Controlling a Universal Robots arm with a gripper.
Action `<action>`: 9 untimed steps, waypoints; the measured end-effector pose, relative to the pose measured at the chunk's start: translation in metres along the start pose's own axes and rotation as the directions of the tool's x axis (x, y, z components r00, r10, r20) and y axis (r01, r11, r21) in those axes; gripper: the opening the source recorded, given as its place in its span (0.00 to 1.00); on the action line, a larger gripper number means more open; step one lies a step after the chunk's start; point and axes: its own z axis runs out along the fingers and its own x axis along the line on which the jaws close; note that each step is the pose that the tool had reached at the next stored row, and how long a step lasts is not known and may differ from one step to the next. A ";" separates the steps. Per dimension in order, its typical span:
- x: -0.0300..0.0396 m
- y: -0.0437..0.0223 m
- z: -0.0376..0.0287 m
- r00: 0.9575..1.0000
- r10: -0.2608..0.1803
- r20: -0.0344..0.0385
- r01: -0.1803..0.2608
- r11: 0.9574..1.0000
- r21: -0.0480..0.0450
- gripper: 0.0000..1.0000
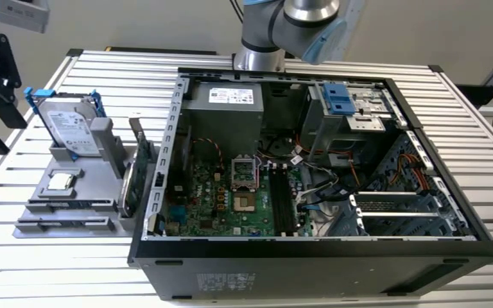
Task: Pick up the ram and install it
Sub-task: 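Pick up the ram and move it above insertion slot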
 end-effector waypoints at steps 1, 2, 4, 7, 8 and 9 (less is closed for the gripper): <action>0.0000 0.0000 0.0006 1.000 0.000 0.000 0.000 1.000 0.001 1.00; 0.0000 0.0000 0.0012 1.000 0.000 0.000 0.000 1.000 0.002 1.00; 0.0000 0.0000 0.0023 1.000 0.000 -0.001 0.000 1.000 0.002 1.00; -0.0002 0.0000 0.0040 1.000 0.000 -0.004 0.000 1.000 0.002 1.00; -0.0003 0.0000 0.0046 1.000 0.000 -0.005 0.000 1.000 0.002 1.00; -0.0004 0.0000 0.0052 1.000 0.000 -0.006 0.000 1.000 0.003 1.00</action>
